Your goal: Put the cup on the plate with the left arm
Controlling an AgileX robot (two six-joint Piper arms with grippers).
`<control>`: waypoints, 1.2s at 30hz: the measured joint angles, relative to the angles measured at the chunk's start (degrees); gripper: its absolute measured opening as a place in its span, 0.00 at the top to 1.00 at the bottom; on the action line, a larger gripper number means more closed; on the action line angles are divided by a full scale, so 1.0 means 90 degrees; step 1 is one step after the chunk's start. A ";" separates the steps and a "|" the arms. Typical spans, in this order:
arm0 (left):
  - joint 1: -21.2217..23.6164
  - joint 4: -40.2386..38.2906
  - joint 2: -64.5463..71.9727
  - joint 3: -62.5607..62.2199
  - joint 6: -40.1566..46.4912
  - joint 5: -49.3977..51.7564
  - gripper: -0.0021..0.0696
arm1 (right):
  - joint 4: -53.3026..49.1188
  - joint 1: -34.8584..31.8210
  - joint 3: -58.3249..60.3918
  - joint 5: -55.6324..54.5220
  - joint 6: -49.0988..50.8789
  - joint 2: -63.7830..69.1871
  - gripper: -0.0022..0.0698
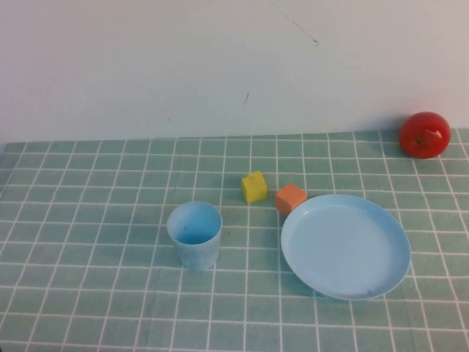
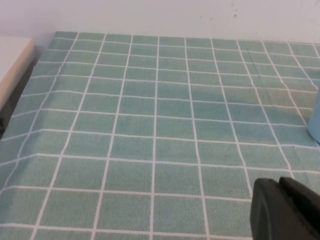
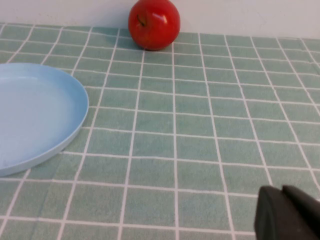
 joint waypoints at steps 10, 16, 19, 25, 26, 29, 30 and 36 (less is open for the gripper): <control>0.0000 0.0070 0.0000 0.0000 0.0103 0.0000 0.97 | 0.0000 0.0000 0.0000 0.0000 0.0000 0.0000 0.97; 0.0000 0.0070 0.0000 0.0000 0.0108 0.0000 0.97 | 0.0000 0.0000 0.0000 0.0000 0.0000 0.0000 0.97; 0.0000 0.0070 0.0000 0.0000 0.0108 -0.0132 0.97 | 0.0000 0.0000 0.0000 0.0000 0.0000 0.0000 0.97; 0.0000 0.0070 0.0000 0.0049 0.0118 -0.1895 0.97 | 0.0000 0.0000 0.0000 0.0000 0.0000 0.0000 0.97; 0.0000 0.0070 0.0000 0.0049 0.0118 -0.2270 0.97 | 0.0000 0.0000 0.0000 0.0000 0.0000 0.0000 0.97; 0.0000 0.0070 0.0000 0.0049 0.0118 -0.3671 0.97 | 0.0000 0.0000 0.0000 0.0000 0.0000 0.0000 0.97; 0.0000 0.0070 0.0000 0.0049 0.0118 -0.4094 0.97 | 0.0000 0.0000 0.0000 0.0000 0.0000 0.0000 0.97; 0.0000 0.0070 0.0000 0.0049 0.0103 -0.5617 0.97 | 0.0000 0.0000 0.0000 0.0000 0.0000 0.0000 0.97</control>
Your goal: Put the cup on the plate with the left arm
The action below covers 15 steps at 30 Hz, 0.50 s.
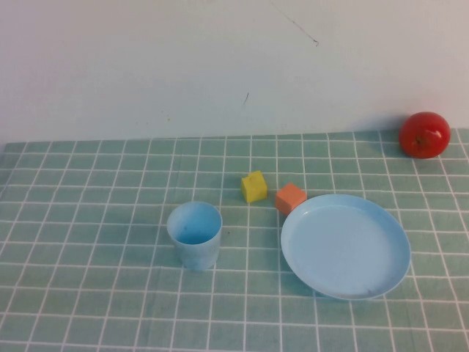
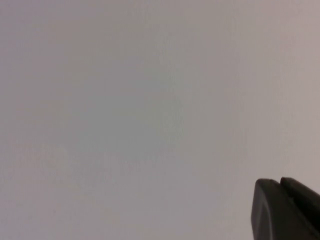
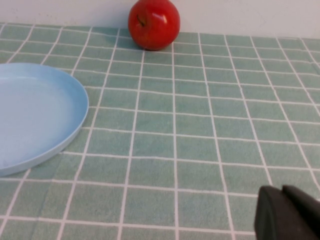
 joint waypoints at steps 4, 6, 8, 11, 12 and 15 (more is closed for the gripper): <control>0.0000 0.0000 -0.0003 0.0000 -0.0590 -0.0351 0.97 | 0.0000 0.0000 0.0000 0.0000 0.0000 0.0000 0.97; 0.0000 0.0000 -0.0003 0.0000 -0.0861 -0.0415 0.97 | 0.0000 0.0000 0.0000 0.0000 0.0000 0.0000 0.97; 0.0000 0.0000 -0.0003 0.0000 -0.1055 -0.0569 0.97 | 0.0000 0.0000 0.0000 0.0000 0.0000 0.0000 0.97; 0.0000 -0.0085 -0.0013 0.0000 -0.1388 -0.0916 0.97 | 0.0000 0.0000 0.0000 0.0000 0.0000 0.0000 0.97; 0.0000 -0.0191 -0.0013 -0.0016 -0.1528 -0.0862 0.97 | 0.0000 0.0000 0.0000 0.0000 0.0000 0.0000 0.97; 0.0000 -0.0456 -0.0013 -0.0453 -0.1804 -0.0166 0.97 | 0.0000 0.0000 0.0000 0.0000 0.0000 0.0000 0.97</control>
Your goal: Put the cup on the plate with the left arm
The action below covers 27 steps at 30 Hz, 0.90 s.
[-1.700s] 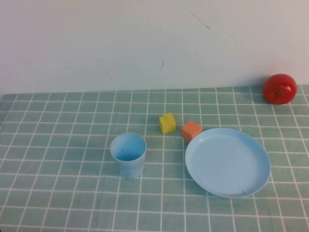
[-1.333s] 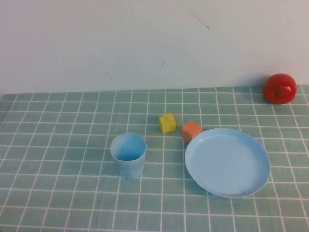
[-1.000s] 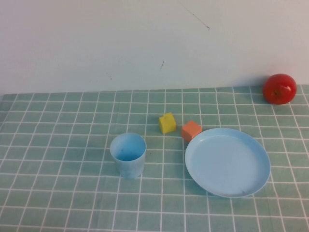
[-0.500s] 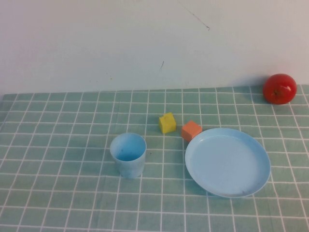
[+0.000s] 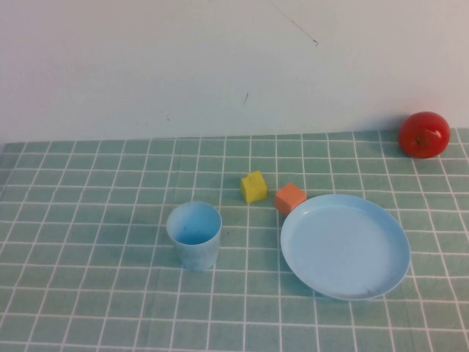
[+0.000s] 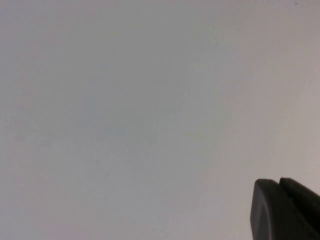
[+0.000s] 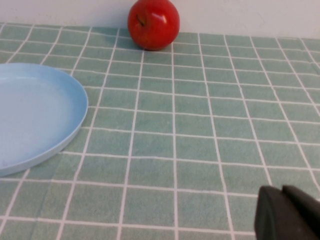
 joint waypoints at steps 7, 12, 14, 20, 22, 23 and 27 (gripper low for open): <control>0.0000 0.0049 0.0228 -0.1876 0.0582 0.1780 0.97 | 0.0000 0.0000 0.0000 0.0000 0.0000 0.0000 0.97; 0.0000 0.0118 0.1110 -0.2727 0.0737 0.2354 0.97 | 0.0000 0.0000 0.0000 0.0000 0.0000 0.0000 0.97; 0.0015 0.0120 0.1494 -0.2790 0.0861 0.2190 0.97 | 0.0000 0.0000 0.0000 0.0000 0.0000 0.0000 0.97; 0.0015 -0.0171 0.2590 -0.2787 0.0893 0.1802 0.97 | 0.0000 0.0000 0.0000 0.0000 0.0000 0.0000 0.97; 0.0015 -0.0362 0.2911 -0.2787 0.0809 0.1896 0.97 | 0.0000 0.0000 0.0000 0.0000 0.0000 0.0000 0.97; 0.0015 -0.0531 0.3069 -0.2787 0.0680 0.1961 0.97 | 0.0000 0.0000 0.0000 0.0000 0.0000 0.0000 0.97; 0.0015 -0.0776 0.3688 -0.2897 0.0245 0.2463 0.97 | 0.0000 0.0000 0.0000 0.0000 0.0000 0.0000 0.97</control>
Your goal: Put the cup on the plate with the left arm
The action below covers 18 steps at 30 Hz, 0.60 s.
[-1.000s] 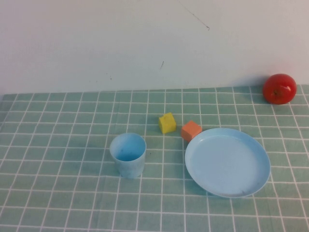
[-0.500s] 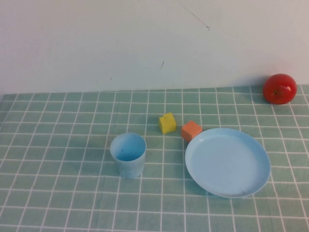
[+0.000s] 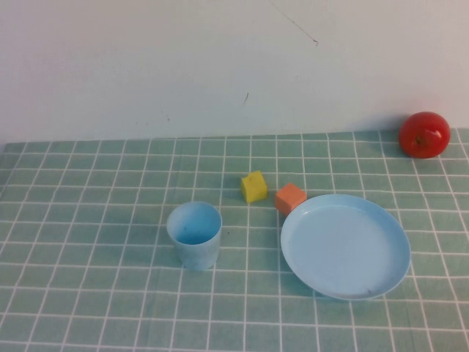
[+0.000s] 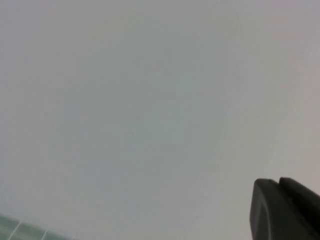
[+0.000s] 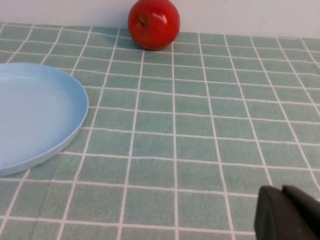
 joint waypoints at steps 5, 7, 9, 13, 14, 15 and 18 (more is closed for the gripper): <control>-0.0129 0.0624 0.1201 -0.0944 -0.0087 0.1726 0.98 | 0.0000 0.0000 0.0000 0.0000 0.0000 0.0000 0.97; -0.0262 0.0793 0.1795 -0.1474 0.0015 0.2671 0.98 | 0.0000 0.0000 0.0000 0.0000 0.0000 0.0000 0.97; -0.0435 0.0892 0.2506 -0.2081 0.0207 0.3777 0.97 | 0.0000 0.0000 0.0000 0.0000 0.0000 0.0000 0.97; -0.0813 0.0930 0.3767 -0.3087 0.0717 0.5019 0.97 | 0.0000 0.0000 0.0000 0.0000 0.0000 0.0000 0.97; -0.0914 0.0928 0.4113 -0.3289 0.0802 0.5187 0.97 | 0.0000 0.0000 0.0000 0.0000 0.0000 0.0000 0.97; -0.1020 0.0928 0.4432 -0.3464 0.0864 0.5294 0.96 | 0.0000 0.0000 0.0000 0.0000 0.0000 0.0000 0.97; -0.1296 0.0928 0.5246 -0.3868 0.1162 0.5408 0.85 | 0.0000 0.0000 0.0000 0.0000 0.0000 0.0000 0.97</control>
